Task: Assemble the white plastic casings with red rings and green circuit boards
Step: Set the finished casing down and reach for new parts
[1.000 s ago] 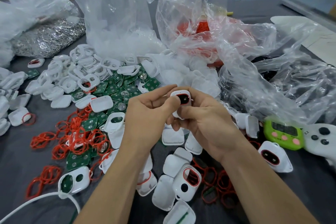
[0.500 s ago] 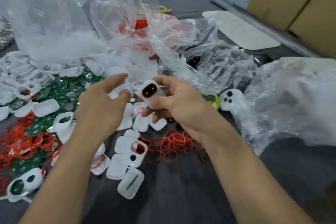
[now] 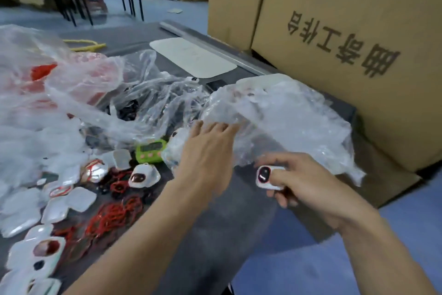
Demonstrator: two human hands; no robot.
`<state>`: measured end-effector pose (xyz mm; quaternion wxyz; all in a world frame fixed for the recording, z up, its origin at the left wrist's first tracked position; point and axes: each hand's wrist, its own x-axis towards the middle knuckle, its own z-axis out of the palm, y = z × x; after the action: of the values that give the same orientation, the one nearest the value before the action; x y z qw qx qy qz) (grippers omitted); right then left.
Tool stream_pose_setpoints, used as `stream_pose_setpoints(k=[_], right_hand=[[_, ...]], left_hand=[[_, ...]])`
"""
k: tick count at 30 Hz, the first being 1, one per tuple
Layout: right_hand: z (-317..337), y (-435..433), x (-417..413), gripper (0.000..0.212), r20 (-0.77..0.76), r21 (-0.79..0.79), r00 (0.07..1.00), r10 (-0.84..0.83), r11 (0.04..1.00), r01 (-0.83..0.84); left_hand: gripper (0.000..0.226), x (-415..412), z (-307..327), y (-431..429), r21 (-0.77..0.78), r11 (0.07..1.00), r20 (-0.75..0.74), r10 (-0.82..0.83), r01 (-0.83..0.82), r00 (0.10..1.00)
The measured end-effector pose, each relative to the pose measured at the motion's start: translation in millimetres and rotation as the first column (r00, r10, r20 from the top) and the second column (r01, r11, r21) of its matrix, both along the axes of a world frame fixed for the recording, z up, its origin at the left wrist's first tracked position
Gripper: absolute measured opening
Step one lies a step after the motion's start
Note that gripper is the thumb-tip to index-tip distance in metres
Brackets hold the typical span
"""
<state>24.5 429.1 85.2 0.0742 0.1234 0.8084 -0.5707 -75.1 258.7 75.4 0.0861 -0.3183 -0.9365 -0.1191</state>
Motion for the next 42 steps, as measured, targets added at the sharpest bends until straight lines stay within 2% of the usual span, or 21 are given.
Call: stream_pose_setpoints(k=[2, 4, 6, 9, 11, 16, 18, 19, 21, 23, 26, 29, 31, 32, 33, 34, 35, 36, 38, 40, 42], right_hand=[[-9, -4, -3, 0.041, 0.060, -0.111, 0.998, 0.019, 0.994, -0.012], [-17, -12, -18, 0.037, 0.060, -0.234, 0.998, -0.003, 0.972, 0.017], [-16, -16, -47, 0.034, 0.054, -0.366, 0.996, -0.067, 0.927, 0.082], [-5, -12, -121, 0.030, 0.083, -0.623, 0.973, -0.215, 0.751, 0.219], [2, -5, -173, 0.022, 0.122, -0.666, 0.928, -0.352, 0.664, 0.340], [-14, 2, -216, 0.023, 0.098, -0.360, 0.841, -0.532, 0.769, 0.529], [-24, -11, -202, 0.019, 0.036, -0.182, 0.870, -0.492, 0.852, 0.490], [-28, -20, -190, 0.017, -0.014, -0.038, 0.892, -0.451, 0.892, 0.450], [-27, -38, -158, 0.014, -0.122, 0.262, 0.932, -0.340, 0.895, 0.361], [-14, -63, -125, 0.015, -0.263, 0.424, 0.951, -0.161, 0.866, 0.264], [13, -107, -94, 0.014, -0.325, 0.439, 0.944, 0.047, 0.892, 0.107], [33, -151, -92, 0.015, -0.182, 0.091, 0.960, 0.212, 0.976, -0.198], [37, -177, -104, 0.021, -0.147, 0.033, 0.959, 0.241, 0.971, -0.238], [38, -188, -112, 0.023, -0.155, 0.184, 0.958, 0.242, 0.960, -0.212], [41, -198, -119, 0.021, -0.184, 0.445, 0.946, 0.266, 0.881, -0.161], [45, -207, -126, 0.018, -0.225, 0.681, 0.926, 0.302, 0.729, -0.072], [48, -219, -134, 0.018, -0.274, 0.798, 0.898, 0.344, 0.602, 0.013], [50, -230, -143, 0.018, -0.313, 0.814, 0.866, 0.389, 0.580, 0.034], [48, -252, -172, 0.020, -0.313, 0.721, 0.846, 0.432, 0.688, -0.084], [35, -273, -204, 0.022, -0.236, 0.510, 0.870, 0.432, 0.818, -0.268], [15, -293, -231, 0.020, -0.134, 0.228, 0.910, 0.392, 0.906, -0.356]], left_hand=[[0.035, -16, -1, 10, -0.007, 0.994, -0.119, 0.110, -0.111, 0.987], [0.016, -28, 4, 11, 0.109, 0.981, -0.113, 0.172, -0.160, 0.979], [0.021, -34, 14, 13, 0.306, 0.932, -0.069, 0.227, -0.196, 0.972], [0.034, -32, 27, 18, 0.473, 0.859, -0.141, 0.293, -0.196, 0.946], [0.040, -31, 37, 21, 0.585, 0.775, -0.098, 0.359, -0.238, 0.928], [0.027, -51, 43, 13, 0.718, 0.598, 0.161, 0.354, -0.355, 0.921], [0.023, -55, 41, 4, 0.770, 0.557, 0.282, 0.142, -0.312, 0.949], [0.033, -53, 40, -4, 0.779, 0.563, 0.327, 0.010, -0.275, 0.945], [0.063, -55, 33, -21, 0.791, 0.581, 0.381, -0.217, -0.194, 0.899], [0.074, -57, 25, -38, 0.804, 0.569, 0.396, -0.296, -0.173, 0.869], [0.048, -58, 11, -68, 0.838, 0.425, 0.439, -0.156, -0.341, 0.885], [0.026, -60, -4, -108, 0.782, 0.385, 0.448, 0.198, -0.490, 0.872], [0.024, -58, -13, -140, 0.742, 0.385, 0.410, 0.387, -0.549, 0.826], [0.025, -57, -17, -156, 0.728, 0.373, 0.396, 0.456, -0.575, 0.797], [0.027, -56, -20, -171, 0.710, 0.370, 0.381, 0.513, -0.599, 0.769], [0.029, -55, -21, -185, 0.685, 0.377, 0.369, 0.558, -0.623, 0.744], [0.032, -55, -21, -198, 0.653, 0.389, 0.362, 0.593, -0.650, 0.719], [0.036, -55, -21, -210, 0.627, 0.393, 0.361, 0.619, -0.673, 0.698], [0.046, -57, -23, -232, 0.615, 0.370, 0.387, 0.628, -0.696, 0.675], [0.057, -59, -24, -252, 0.624, 0.379, 0.405, 0.590, -0.683, 0.698], [0.068, -66, -30, -273, 0.524, 0.501, 0.381, 0.585, -0.689, 0.716]])
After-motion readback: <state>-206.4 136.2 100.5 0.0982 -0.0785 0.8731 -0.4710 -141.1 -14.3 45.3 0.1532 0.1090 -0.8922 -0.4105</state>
